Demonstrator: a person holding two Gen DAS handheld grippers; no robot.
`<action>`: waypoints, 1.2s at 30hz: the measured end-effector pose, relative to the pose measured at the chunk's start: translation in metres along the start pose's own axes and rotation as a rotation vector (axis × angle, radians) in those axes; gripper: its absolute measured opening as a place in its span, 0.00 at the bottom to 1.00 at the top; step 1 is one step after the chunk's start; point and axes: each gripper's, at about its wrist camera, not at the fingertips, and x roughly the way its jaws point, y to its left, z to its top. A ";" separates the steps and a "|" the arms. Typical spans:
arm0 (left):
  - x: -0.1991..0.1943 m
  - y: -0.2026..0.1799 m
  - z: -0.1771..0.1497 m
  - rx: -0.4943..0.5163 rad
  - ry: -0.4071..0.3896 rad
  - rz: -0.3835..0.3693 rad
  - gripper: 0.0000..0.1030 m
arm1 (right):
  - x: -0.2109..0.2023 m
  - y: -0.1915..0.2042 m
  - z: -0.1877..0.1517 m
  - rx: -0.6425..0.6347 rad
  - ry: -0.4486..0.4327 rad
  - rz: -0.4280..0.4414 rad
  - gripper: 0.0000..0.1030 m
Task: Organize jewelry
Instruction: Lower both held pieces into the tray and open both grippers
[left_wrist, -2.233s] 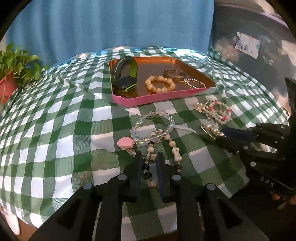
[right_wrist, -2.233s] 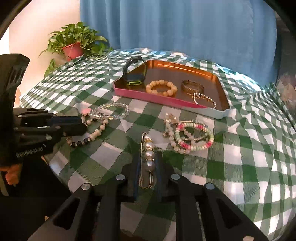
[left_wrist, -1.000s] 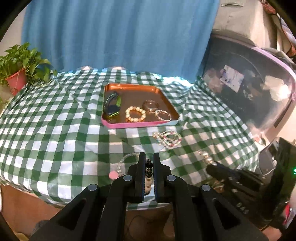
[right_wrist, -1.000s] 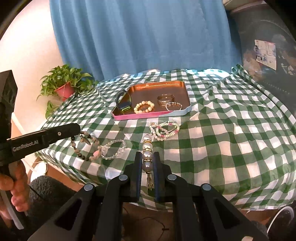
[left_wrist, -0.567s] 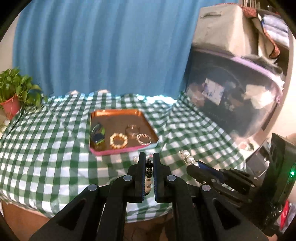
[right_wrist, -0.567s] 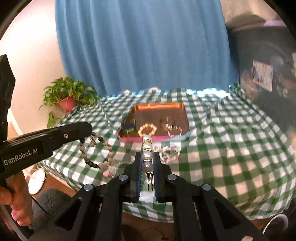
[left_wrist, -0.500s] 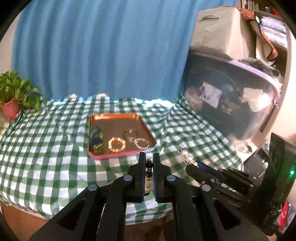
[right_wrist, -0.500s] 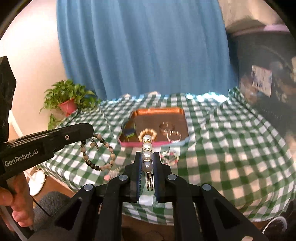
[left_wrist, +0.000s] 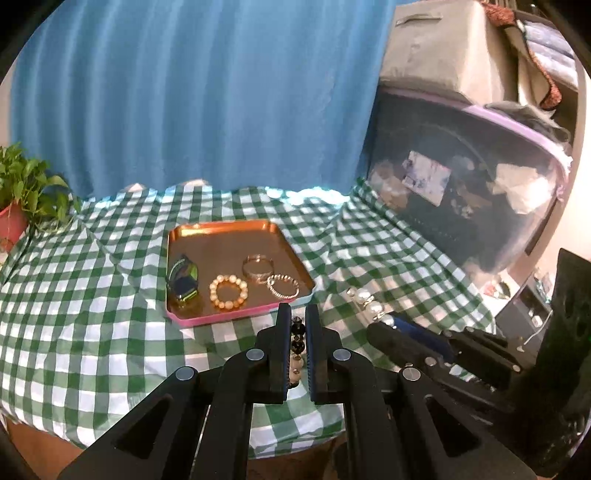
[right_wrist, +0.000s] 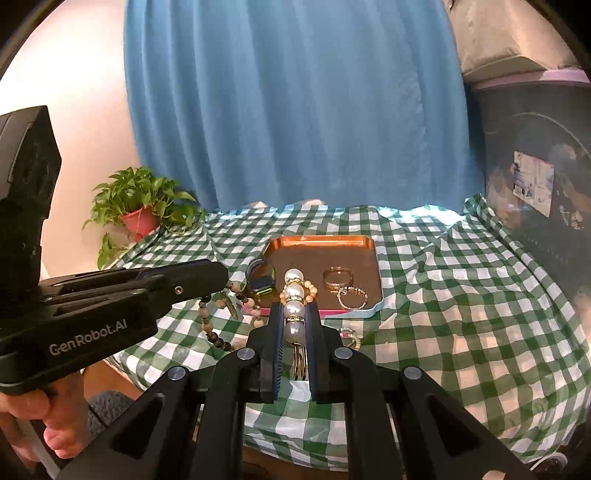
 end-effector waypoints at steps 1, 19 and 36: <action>0.004 0.003 0.000 -0.006 0.006 0.004 0.07 | 0.004 -0.002 0.000 0.002 0.005 0.002 0.09; 0.094 0.061 0.032 -0.054 0.039 0.033 0.07 | 0.121 -0.047 0.020 0.007 0.099 0.016 0.09; 0.198 0.103 0.057 -0.013 -0.005 0.097 0.07 | 0.228 -0.081 0.055 -0.022 0.109 -0.010 0.09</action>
